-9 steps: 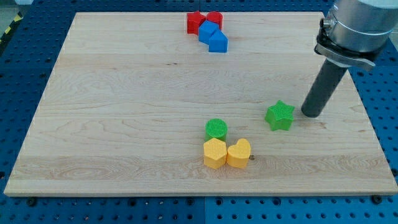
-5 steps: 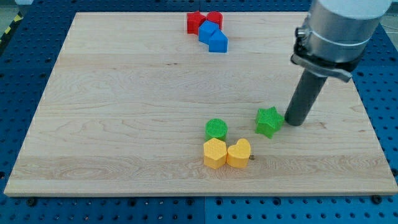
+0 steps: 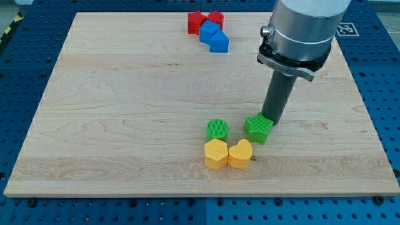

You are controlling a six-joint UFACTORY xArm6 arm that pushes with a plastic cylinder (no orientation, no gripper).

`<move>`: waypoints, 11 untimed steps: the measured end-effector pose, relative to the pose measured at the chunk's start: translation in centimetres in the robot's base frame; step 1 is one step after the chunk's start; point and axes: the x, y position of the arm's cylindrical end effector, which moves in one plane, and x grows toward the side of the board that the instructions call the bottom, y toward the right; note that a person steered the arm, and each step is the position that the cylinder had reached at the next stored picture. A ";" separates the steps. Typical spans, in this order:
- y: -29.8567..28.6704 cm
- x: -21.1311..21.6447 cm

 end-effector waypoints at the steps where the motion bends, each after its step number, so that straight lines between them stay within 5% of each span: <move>1: -0.2 0.6; 11: -5.7 0.8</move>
